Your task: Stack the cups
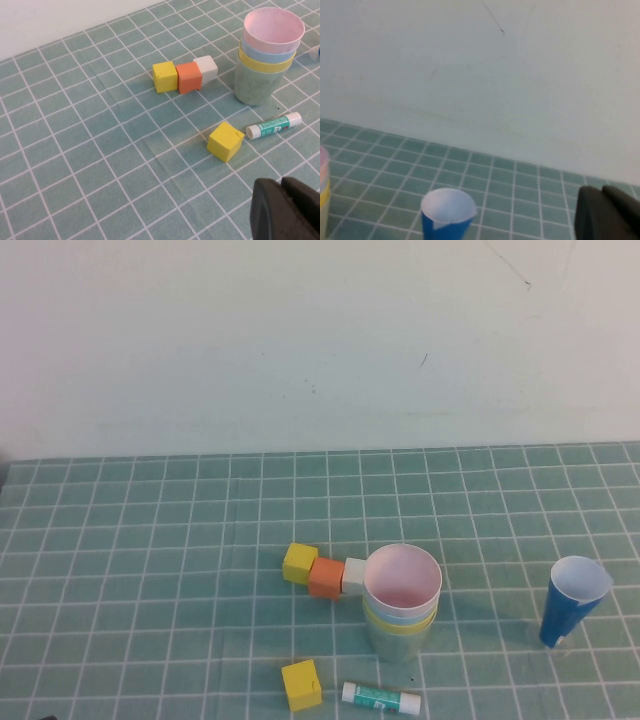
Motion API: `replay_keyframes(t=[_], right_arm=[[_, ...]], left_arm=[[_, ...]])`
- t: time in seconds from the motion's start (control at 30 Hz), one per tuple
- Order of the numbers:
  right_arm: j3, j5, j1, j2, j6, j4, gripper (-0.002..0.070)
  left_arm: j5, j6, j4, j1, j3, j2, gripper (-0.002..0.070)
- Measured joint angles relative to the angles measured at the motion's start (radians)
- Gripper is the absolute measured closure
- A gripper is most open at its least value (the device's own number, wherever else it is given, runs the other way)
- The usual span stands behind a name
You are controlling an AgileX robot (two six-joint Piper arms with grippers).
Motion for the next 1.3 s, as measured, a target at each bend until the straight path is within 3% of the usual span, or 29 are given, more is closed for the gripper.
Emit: replay_keyframes(t=[0.2, 0.37, 0.5, 0.63, 0.9, 1.3], right_arm=[[0.027, 0.122, -0.239, -0.109, 0.072, -0.064, 0.0678], [0.027, 0.259, -0.321, -0.166, 0.262, -0.223, 0.0678], [0.027, 0.359, -0.322, -0.174, 0.421, -0.376, 0.0679], [0.027, 0.374, -0.315, -0.178, 0.514, -0.416, 0.0678], [0.027, 0.376, -0.23, -0.179, 0.535, -0.448, 0.0679], [0.027, 0.38, -0.224, -0.179, 0.535, -0.508, 0.0679]], left_arm=[[0.0, 0.0, 0.0, 0.0, 0.0, 0.0, 0.0677], [0.0, 0.0, 0.0, 0.0, 0.0, 0.0, 0.0677], [0.0, 0.0, 0.0, 0.0, 0.0, 0.0, 0.0677], [0.0, 0.0, 0.0, 0.0, 0.0, 0.0, 0.0677], [0.0, 0.0, 0.0, 0.0, 0.0, 0.0, 0.0677], [0.0, 0.0, 0.0, 0.0, 0.0, 0.0, 0.0677]])
